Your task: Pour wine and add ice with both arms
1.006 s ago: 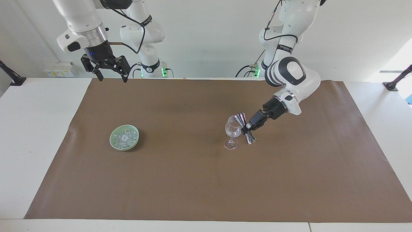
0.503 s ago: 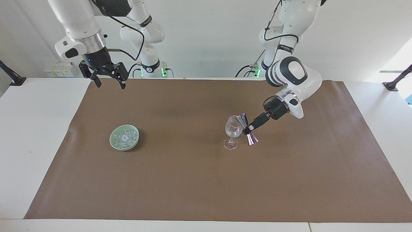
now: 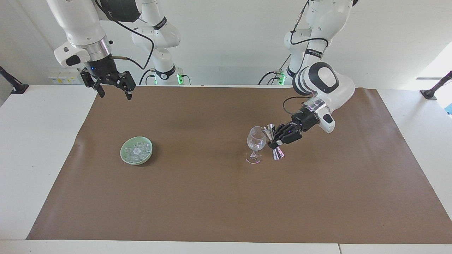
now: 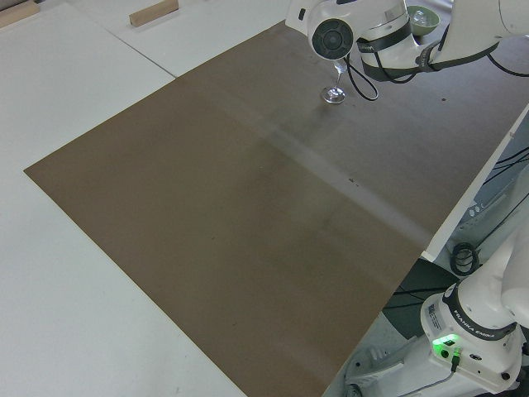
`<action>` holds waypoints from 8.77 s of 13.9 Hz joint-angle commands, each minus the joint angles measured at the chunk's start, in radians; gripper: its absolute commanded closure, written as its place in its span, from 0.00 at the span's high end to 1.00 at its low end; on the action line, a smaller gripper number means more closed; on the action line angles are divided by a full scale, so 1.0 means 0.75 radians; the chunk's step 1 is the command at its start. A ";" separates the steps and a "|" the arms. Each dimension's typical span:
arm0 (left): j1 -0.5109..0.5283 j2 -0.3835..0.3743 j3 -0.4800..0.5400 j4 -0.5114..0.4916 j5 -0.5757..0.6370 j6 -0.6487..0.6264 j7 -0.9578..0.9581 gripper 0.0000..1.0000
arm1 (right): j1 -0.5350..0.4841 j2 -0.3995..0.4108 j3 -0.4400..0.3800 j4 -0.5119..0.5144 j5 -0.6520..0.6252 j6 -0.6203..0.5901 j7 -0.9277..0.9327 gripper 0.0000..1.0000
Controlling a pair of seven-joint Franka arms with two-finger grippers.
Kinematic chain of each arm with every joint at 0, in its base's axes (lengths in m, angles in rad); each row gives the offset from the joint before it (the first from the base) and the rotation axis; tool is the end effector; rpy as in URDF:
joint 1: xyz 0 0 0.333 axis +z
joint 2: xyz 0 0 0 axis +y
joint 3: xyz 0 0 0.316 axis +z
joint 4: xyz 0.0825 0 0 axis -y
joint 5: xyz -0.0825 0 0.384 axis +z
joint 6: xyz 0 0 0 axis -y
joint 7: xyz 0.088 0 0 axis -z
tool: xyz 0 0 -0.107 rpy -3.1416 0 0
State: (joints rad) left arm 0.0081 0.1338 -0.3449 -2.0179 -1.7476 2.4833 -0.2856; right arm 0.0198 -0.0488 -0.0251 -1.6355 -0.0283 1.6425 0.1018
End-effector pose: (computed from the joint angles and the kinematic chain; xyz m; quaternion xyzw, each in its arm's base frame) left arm 0.5741 -0.1906 0.4212 0.6322 0.5058 -0.0844 0.5808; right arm 0.5461 -0.0061 0.6271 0.9981 -0.0529 0.0285 0.0122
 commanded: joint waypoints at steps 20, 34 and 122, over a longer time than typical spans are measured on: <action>0.339 -0.043 0.010 -0.009 0.405 -0.478 -0.977 0.00 | -0.037 0.116 0.009 -0.319 0.007 0.518 -0.126 1.00; 0.774 0.142 0.008 -0.020 0.716 -0.873 -0.830 0.00 | -0.039 0.313 0.011 -0.562 0.009 0.970 -0.101 1.00; 0.233 -0.164 0.280 0.482 2.210 -1.030 0.266 1.00 | 0.223 0.055 0.044 -0.327 0.172 0.589 0.298 0.00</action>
State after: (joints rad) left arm 0.2641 0.0429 -0.2065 -1.6369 -0.1095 1.7381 -0.1189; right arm 0.1590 -0.0205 0.0064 -1.8990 0.0499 2.0549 0.2852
